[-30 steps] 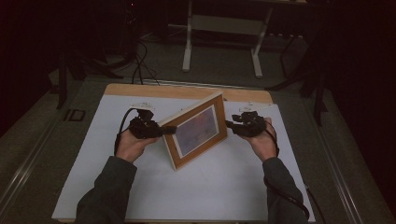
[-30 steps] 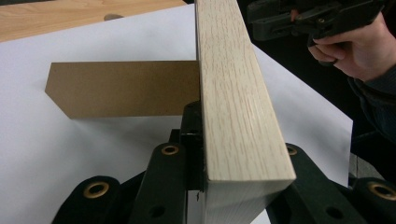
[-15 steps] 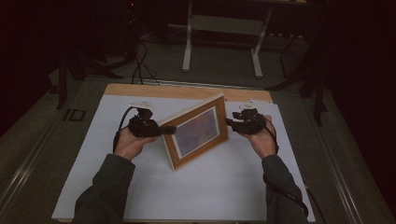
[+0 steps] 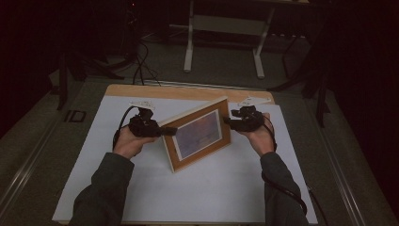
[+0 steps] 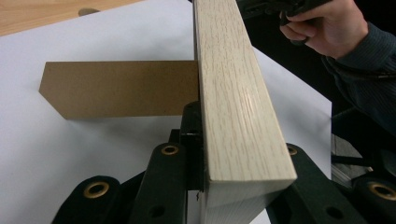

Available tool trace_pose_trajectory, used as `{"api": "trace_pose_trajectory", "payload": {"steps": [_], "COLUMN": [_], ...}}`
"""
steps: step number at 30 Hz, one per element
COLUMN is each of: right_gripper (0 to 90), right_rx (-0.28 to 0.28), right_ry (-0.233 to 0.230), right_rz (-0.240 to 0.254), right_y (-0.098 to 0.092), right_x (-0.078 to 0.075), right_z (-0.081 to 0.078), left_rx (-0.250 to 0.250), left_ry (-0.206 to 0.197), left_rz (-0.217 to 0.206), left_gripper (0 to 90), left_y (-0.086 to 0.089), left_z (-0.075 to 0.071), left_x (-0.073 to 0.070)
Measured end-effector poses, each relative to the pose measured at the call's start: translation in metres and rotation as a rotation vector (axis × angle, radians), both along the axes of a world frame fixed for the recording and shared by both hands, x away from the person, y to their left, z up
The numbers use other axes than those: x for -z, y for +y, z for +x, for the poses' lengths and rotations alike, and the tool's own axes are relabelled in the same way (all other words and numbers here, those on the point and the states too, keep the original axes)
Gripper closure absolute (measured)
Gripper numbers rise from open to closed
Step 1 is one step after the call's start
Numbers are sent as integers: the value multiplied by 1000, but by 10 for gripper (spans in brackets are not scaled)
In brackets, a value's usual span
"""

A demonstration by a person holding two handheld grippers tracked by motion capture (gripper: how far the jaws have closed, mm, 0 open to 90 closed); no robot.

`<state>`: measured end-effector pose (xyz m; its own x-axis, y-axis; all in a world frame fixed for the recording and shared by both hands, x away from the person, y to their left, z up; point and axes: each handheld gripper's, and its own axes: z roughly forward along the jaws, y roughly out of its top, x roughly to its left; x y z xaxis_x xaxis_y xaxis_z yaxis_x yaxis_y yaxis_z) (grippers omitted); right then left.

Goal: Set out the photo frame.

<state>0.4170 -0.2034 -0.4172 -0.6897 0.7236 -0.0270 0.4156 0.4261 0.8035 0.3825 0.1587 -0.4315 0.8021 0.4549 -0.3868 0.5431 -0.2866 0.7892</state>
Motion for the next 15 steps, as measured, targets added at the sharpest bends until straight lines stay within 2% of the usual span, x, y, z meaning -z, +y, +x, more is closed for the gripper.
{"api": "trace_pose_trajectory", "payload": {"steps": [15], "right_gripper": [437], "right_rx": [-51], "right_ry": [33], "right_rz": [67], "right_y": [0], "right_x": [-2], "right_z": [15], "left_rx": [64], "left_ry": [7], "left_rz": [-11], "left_gripper": [767], "left_y": [3], "left_z": [9], "left_x": [2]}}
